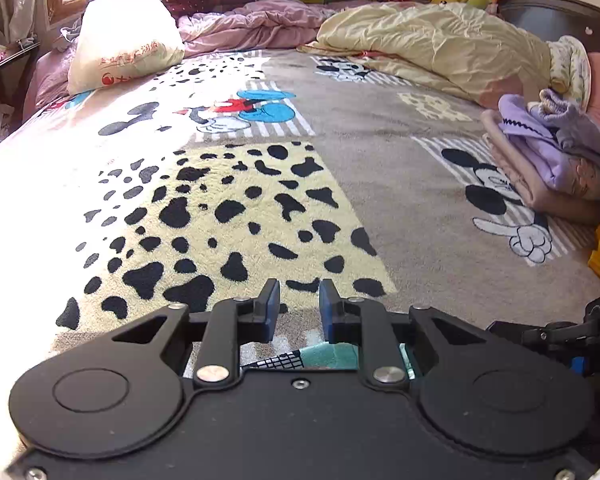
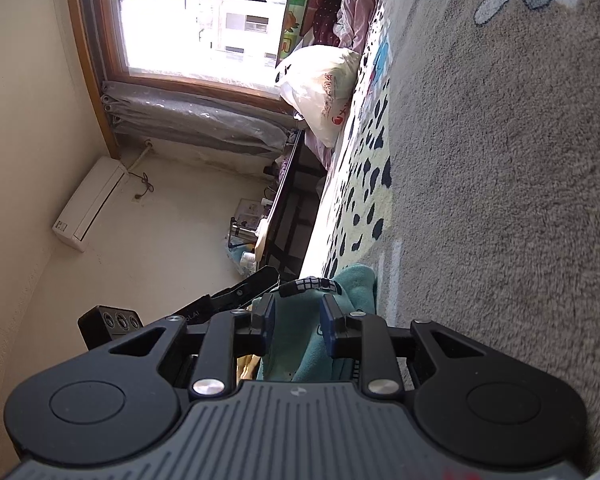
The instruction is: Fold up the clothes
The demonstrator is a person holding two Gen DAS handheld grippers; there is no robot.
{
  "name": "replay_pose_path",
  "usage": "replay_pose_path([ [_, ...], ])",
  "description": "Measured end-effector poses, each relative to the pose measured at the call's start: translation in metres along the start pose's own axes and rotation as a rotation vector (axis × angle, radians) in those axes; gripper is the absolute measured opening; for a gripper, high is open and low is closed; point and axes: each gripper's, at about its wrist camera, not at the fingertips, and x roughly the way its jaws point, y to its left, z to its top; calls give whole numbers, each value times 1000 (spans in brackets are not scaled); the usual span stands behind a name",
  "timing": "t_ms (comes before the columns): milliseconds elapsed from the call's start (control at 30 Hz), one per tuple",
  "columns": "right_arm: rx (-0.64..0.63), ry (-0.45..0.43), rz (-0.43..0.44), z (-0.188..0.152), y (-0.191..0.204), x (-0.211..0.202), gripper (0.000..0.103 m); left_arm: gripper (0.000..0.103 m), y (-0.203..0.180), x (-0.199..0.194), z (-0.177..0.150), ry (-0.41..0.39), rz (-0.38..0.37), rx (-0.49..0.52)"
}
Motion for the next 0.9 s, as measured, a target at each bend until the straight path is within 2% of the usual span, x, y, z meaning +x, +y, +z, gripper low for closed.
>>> replay_pose_path([
  [100,-1,-6,-5,0,1,0,27,18,-14,-40,-9,-91,4,71],
  [167,8,-22,-4,1,0,-2,27,18,-32,-57,-19,-119,-93,154],
  [200,14,-30,-3,2,-1,-3,27,18,-50,-60,-26,-125,-146,228],
  [267,19,-41,0,3,-2,-5,27,18,-75,-50,-35,-108,-163,335],
  [300,18,-39,1,3,-2,-5,27,18,-85,-39,-38,-89,-147,370],
  [367,16,-35,0,3,-2,-4,27,19,-85,-7,-38,8,-72,324],
  [400,18,-32,-1,3,-3,-3,27,26,-72,20,-42,110,-18,254],
  [433,21,-30,0,4,-3,-3,27,28,-60,29,-47,109,-43,191],
  [500,26,-26,0,5,-4,-2,28,28,-48,25,-47,115,-77,126],
  [533,25,-24,-3,4,-4,-2,28,28,-49,23,-49,118,-74,143],
  [667,21,-38,-2,4,-3,-5,28,29,-40,22,-45,137,-104,85],
  [700,26,-44,1,4,-3,-5,28,29,-39,15,-39,128,-110,59],
  [833,36,-54,-1,5,-5,-6,28,29,-45,-25,-30,-14,-64,41],
  [900,33,-54,-2,5,-5,-6,28,24,-53,-38,-29,-79,-72,50],
])
